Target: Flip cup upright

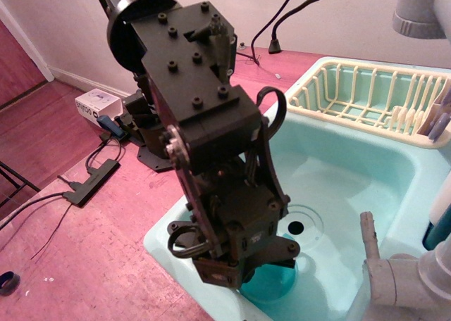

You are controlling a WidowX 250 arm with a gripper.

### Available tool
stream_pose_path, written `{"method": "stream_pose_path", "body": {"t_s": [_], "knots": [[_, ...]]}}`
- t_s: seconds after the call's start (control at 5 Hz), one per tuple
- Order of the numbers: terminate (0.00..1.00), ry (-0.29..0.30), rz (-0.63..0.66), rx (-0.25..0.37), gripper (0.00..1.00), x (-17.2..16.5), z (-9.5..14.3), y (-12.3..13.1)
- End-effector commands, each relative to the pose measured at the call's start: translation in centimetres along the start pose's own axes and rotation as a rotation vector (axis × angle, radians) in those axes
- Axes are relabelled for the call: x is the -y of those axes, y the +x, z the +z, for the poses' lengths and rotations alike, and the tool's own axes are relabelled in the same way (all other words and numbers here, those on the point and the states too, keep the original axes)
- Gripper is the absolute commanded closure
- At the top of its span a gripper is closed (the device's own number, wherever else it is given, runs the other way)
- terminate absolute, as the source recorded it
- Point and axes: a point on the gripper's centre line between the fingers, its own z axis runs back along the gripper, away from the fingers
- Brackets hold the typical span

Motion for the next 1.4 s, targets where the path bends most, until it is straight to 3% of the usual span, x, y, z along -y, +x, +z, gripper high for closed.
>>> {"method": "stream_pose_path", "body": {"t_s": [0.0, 0.2, 1.2], "knots": [[0.00, 0.047, -0.015, 0.035, 0.00, 1.7, 1.0, 0.2], [0.00, 0.090, -0.016, 0.019, 0.00, 1.6, 3.3, -0.6], [0.00, 0.090, -0.016, 0.019, 0.00, 1.6, 3.3, -0.6]]}}
